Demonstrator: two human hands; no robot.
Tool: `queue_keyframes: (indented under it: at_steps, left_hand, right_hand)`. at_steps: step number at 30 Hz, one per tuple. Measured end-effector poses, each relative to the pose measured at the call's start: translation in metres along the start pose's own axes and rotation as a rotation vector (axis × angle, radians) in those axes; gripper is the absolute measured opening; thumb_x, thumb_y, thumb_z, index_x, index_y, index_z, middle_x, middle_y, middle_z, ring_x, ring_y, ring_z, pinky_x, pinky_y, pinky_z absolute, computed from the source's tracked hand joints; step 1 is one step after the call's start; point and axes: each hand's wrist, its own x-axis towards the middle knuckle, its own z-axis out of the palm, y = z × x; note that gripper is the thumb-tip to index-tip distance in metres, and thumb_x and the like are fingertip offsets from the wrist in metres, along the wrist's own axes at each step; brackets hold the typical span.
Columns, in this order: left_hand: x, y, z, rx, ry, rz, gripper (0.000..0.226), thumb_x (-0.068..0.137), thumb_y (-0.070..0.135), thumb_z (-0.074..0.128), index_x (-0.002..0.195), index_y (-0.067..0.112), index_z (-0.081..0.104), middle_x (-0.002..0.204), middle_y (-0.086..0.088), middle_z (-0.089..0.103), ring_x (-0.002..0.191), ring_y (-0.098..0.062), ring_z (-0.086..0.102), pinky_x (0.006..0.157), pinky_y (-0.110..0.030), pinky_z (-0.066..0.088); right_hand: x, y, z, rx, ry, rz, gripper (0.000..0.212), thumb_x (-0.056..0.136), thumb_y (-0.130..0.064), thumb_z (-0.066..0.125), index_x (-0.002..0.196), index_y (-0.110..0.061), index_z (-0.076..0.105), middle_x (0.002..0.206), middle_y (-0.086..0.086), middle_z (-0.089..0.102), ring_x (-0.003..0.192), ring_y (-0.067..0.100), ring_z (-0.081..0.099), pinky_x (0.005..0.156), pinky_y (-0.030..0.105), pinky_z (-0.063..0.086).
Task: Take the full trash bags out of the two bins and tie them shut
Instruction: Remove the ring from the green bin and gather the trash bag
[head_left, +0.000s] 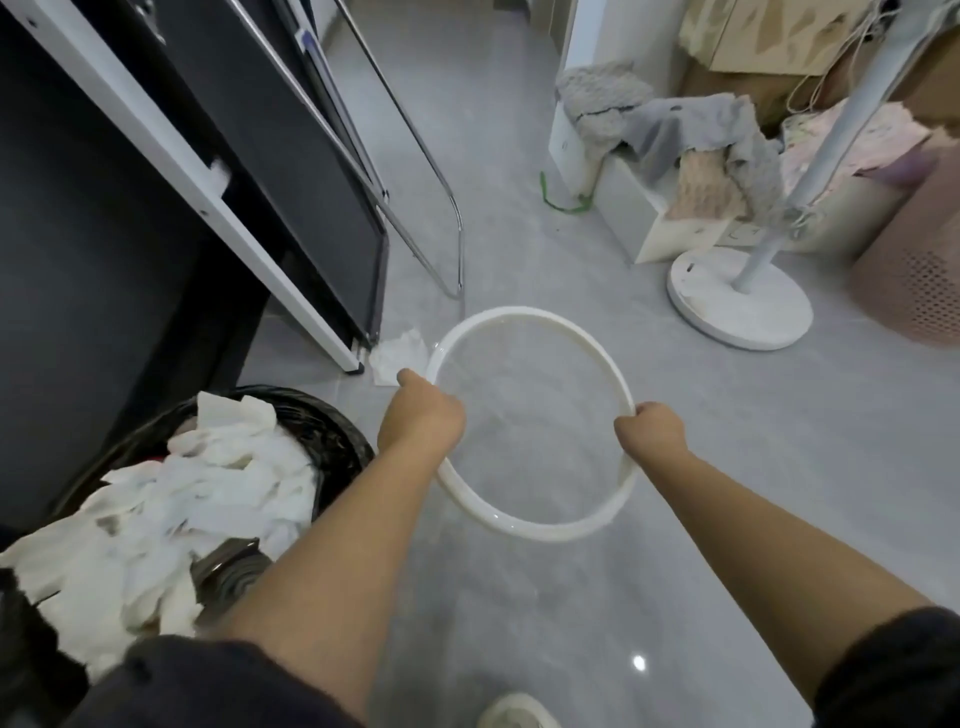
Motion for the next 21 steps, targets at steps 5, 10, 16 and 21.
queue_keyframes:
  at_steps: [5,10,16,21]
  left_hand:
    - [0.023,-0.035,0.058,-0.019,-0.104,-0.192,0.046,0.088,0.016,0.044,0.133,0.008,0.040,0.132,-0.016,0.039,0.109,-0.036,0.052,0.081,-0.039,0.047]
    - [0.039,-0.082,0.095,-0.081,-0.149,-0.304,0.042,0.088,0.017,0.043,0.126,0.000,0.052,0.124,-0.020,0.052,0.097,-0.036,0.058,0.076,-0.035,0.049]
    - [0.041,-0.104,0.122,-0.216,-0.115,-0.332,0.046,0.088,0.005,0.040,0.133,-0.006,0.040,0.134,-0.025,0.046,0.117,-0.041,0.050,0.093,-0.039,0.043]
    - [0.041,-0.109,0.139,-0.254,-0.161,-0.334,0.048,0.088,0.005,0.041,0.136,-0.003,0.035,0.136,-0.023,0.046,0.120,-0.039,0.048,0.094,-0.037,0.040]
  right_hand:
    - [0.016,0.038,0.036,0.031,-0.027,0.068,0.026,0.080,-0.007,0.049,0.100,0.002,0.062,0.096,0.018,0.064,0.079,0.030,0.057,0.068,0.031,0.044]
    - [0.019,0.056,0.071,0.038,-0.081,0.032,0.020,0.077,-0.006,0.050,0.094,0.001,0.059,0.093,0.019,0.062,0.074,0.030,0.055,0.060,0.028,0.040]
    - [0.025,0.062,0.098,0.059,-0.147,-0.011,0.022,0.083,-0.010,0.052,0.104,-0.002,0.056,0.092,0.011,0.055,0.079,0.028,0.052,0.067,0.028,0.038]
    - [0.032,0.073,0.109,0.047,-0.175,0.047,0.030,0.087,-0.017,0.051,0.112,0.000,0.054,0.108,0.019,0.059,0.086,0.030,0.051,0.073,0.029,0.038]
